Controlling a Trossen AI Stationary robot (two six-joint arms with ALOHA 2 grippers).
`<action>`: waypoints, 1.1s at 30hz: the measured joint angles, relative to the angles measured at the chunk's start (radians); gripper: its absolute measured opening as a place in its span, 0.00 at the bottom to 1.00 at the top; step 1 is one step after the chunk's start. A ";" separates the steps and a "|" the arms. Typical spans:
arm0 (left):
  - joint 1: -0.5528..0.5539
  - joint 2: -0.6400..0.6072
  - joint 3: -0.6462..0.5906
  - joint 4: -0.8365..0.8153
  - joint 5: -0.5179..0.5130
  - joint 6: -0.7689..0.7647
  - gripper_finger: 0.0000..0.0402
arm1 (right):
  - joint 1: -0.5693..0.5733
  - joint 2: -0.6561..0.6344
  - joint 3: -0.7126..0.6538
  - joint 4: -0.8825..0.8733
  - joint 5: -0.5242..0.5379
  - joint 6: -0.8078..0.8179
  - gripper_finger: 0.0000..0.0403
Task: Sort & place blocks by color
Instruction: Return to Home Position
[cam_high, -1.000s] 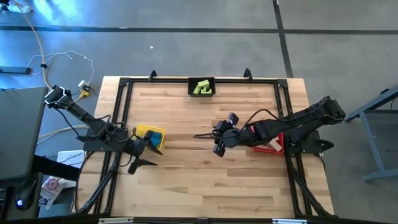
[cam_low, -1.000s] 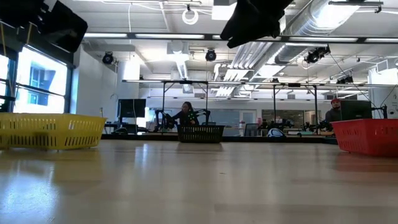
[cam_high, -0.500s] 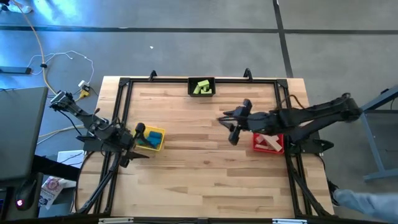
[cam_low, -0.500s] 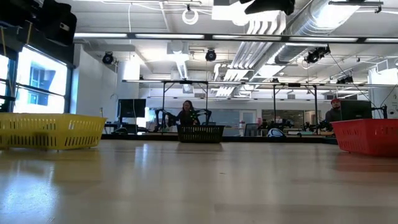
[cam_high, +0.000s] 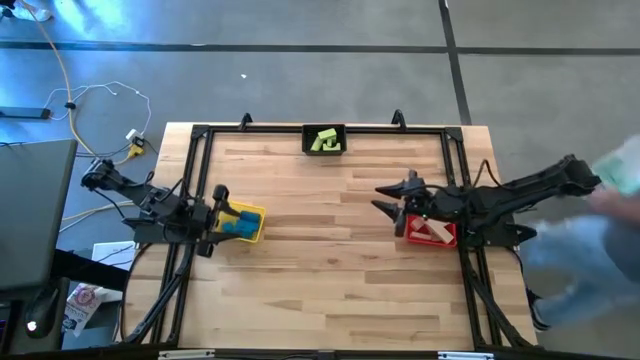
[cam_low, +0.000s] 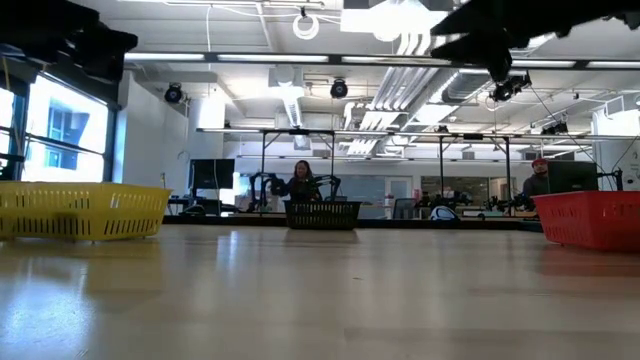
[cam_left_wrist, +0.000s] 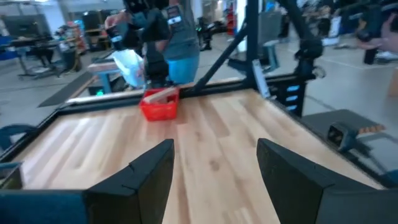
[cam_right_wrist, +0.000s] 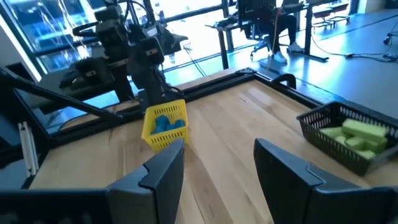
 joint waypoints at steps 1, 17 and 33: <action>0.012 -0.008 0.000 -0.015 0.000 0.003 0.54 | 0.000 -0.021 -0.033 0.022 0.000 0.007 0.44; 0.143 -0.071 0.000 -0.094 0.036 0.017 0.54 | 0.000 -0.422 -0.339 0.130 0.000 -0.006 0.44; 0.141 -0.071 0.000 -0.134 0.057 -0.012 0.54 | 0.000 -0.762 -0.374 -0.094 0.000 -0.057 0.44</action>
